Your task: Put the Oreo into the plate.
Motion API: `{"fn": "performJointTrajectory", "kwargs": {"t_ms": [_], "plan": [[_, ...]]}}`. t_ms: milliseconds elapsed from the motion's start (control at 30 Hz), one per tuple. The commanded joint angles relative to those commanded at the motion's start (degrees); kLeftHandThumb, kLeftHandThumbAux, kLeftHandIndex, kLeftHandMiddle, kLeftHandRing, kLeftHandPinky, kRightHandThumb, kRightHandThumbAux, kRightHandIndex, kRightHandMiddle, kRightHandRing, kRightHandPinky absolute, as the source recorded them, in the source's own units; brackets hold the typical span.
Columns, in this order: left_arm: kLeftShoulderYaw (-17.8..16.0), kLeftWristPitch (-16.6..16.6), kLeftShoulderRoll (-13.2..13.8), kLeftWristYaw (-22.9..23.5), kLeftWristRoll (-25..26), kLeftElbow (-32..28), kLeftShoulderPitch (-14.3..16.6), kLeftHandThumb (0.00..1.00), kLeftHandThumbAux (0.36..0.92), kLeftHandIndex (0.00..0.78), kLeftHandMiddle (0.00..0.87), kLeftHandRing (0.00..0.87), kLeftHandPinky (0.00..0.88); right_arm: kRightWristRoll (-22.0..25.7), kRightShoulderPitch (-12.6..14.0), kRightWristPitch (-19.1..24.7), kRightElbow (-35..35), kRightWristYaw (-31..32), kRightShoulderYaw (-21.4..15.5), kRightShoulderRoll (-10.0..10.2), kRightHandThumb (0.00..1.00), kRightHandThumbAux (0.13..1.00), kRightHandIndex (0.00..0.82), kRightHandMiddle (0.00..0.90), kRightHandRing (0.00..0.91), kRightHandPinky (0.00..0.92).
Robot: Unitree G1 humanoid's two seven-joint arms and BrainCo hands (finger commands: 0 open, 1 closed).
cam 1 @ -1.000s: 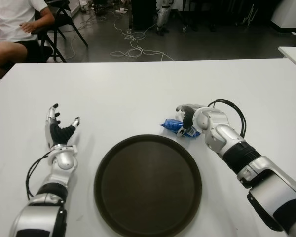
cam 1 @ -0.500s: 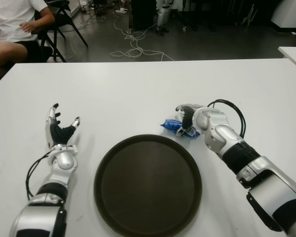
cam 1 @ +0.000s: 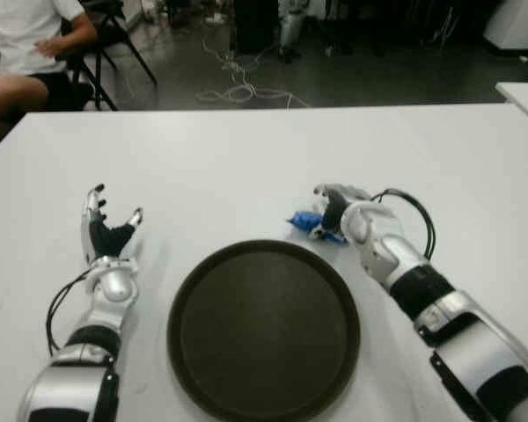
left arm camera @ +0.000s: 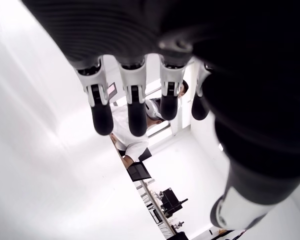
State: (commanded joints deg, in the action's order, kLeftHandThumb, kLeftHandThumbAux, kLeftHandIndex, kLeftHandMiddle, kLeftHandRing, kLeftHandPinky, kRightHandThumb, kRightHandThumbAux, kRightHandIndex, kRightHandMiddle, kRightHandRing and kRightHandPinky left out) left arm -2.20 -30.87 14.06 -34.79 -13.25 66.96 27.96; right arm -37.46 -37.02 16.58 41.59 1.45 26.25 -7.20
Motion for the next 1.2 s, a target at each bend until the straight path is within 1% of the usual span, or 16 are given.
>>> {"fn": "performJointTrajectory", "kwargs": {"t_ms": [33, 67, 100, 200, 267, 400, 467, 667, 900, 1200], "plan": [[-0.1, 0.0, 0.0, 0.1, 0.1, 0.0, 0.0, 0.297, 0.773, 0.115, 0.101, 0.126, 0.2, 0.6, 0.2, -0.4, -0.1, -1.2, -0.7, 0.2, 0.015, 0.827, 0.367, 0.406, 0.411, 0.416], [-0.1, -0.1, -0.1, 0.1, 0.1, -0.1, 0.0, 0.297, 0.775, 0.115, 0.104, 0.13, 0.205, 1.0, 0.3, -0.7, 0.0, -2.0, -1.2, 0.4, 0.044, 0.844, 0.436, 0.498, 0.509, 0.531], [-0.1, 0.0, -0.1, 0.2, 0.2, -0.2, 0.0, 0.297, 0.776, 0.115, 0.106, 0.132, 0.208, 1.8, 0.6, -1.1, 0.0, -3.4, -2.3, 0.9, 0.062, 0.854, 0.48, 0.557, 0.572, 0.604], [-0.1, 0.0, 0.0, 0.3, 0.1, -0.2, -0.1, 0.288, 0.776, 0.116, 0.106, 0.135, 0.207, 3.0, 0.8, -1.8, 0.4, -5.4, -3.4, 1.5, 0.16, 0.857, 0.601, 0.695, 0.708, 0.722], [0.0, 0.2, 0.0, 0.3, 0.0, -0.2, 0.0, 0.28, 0.774, 0.115, 0.104, 0.131, 0.196, 3.7, 0.9, -2.3, 0.7, -6.2, -4.0, 1.7, 0.19, 0.857, 0.638, 0.734, 0.745, 0.751], [0.2, 0.7, 0.2, 0.0, -0.3, -0.3, -0.1, 0.268, 0.771, 0.114, 0.101, 0.123, 0.182, 5.8, 1.4, -3.8, 0.9, -8.2, -5.7, 2.4, 0.277, 0.846, 0.696, 0.782, 0.79, 0.79], [0.3, 0.8, 0.2, 0.0, -0.4, -0.2, 0.0, 0.264, 0.77, 0.111, 0.102, 0.123, 0.181, 6.1, 1.3, -3.8, 1.0, -8.2, -5.8, 2.5, 0.291, 0.845, 0.709, 0.793, 0.799, 0.798], [0.4, 0.8, 0.3, -0.3, -0.6, -0.1, 0.0, 0.271, 0.77, 0.111, 0.107, 0.121, 0.163, 7.4, 1.4, -4.3, 1.0, -8.5, -6.3, 2.7, 0.306, 0.85, 0.724, 0.811, 0.813, 0.809], [0.3, 0.2, 0.3, -0.5, -0.6, 0.0, 0.0, 0.277, 0.772, 0.114, 0.119, 0.139, 0.188, 7.8, 1.7, -5.2, 1.1, -8.9, -6.5, 2.5, 0.337, 0.843, 0.721, 0.816, 0.82, 0.818], [-0.2, 0.1, 0.1, 0.6, 0.3, 0.0, 0.0, 0.297, 0.77, 0.111, 0.105, 0.13, 0.194, 7.4, 1.5, -4.8, 1.0, -8.0, -5.8, 2.1, 0.309, 0.85, 0.734, 0.822, 0.824, 0.823]]}}
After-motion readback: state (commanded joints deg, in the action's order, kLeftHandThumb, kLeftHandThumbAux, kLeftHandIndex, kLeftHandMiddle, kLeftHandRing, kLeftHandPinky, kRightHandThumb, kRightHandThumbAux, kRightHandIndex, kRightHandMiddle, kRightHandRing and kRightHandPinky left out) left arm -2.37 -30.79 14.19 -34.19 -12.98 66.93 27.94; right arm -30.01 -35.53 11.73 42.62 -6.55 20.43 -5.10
